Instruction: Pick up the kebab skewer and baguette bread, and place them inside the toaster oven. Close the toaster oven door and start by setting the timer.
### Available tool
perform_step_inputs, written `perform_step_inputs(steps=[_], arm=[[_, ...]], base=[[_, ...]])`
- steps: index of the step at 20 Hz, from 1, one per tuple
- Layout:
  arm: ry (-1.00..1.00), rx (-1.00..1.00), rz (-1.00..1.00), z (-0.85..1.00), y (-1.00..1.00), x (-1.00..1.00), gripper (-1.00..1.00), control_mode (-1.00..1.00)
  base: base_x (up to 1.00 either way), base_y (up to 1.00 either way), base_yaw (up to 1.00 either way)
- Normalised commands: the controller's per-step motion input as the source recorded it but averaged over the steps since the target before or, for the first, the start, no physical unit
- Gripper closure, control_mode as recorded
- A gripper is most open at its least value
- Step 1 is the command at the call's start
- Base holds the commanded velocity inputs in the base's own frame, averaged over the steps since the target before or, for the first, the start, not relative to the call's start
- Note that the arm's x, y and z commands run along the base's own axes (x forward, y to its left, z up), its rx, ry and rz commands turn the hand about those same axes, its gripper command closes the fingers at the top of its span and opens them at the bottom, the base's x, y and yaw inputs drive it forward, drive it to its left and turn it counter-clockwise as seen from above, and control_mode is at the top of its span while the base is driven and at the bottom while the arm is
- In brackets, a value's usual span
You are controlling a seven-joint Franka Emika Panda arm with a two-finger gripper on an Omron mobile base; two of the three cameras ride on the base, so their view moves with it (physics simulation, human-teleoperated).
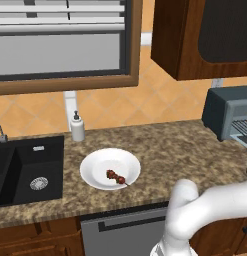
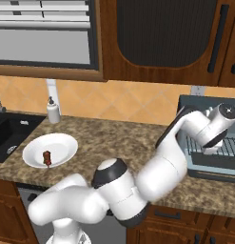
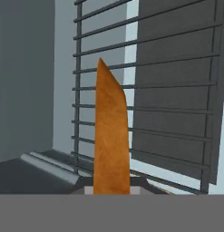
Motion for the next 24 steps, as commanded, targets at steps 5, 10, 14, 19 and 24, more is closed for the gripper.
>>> perform_step_inputs(steps=[5, 10, 14, 19, 24], arm=[[-0.02, 0.0, -0.01, -0.03, -0.17, 0.42, 1.0, -1.0], [-0.03, 0.0, -0.01, -0.03, -0.17, 0.4, 1.0, -1.0], [-0.02, 0.0, 0.0, -0.23, -0.29, 0.17, 1.0, -1.0], [0.0, 0.01, 0.0, -0.32, -0.32, 0.07, 1.0, -1.0], [0.0, 0.0, 0.0, -0.36, -0.16, 0.13, 1.0, -1.0]], base=[[0.0, 0.0, 0.0], [0.0, 0.0, 0.0], [0.0, 0.0, 0.0], [0.0, 0.0, 0.0], [0.0, 0.0, 0.0]])
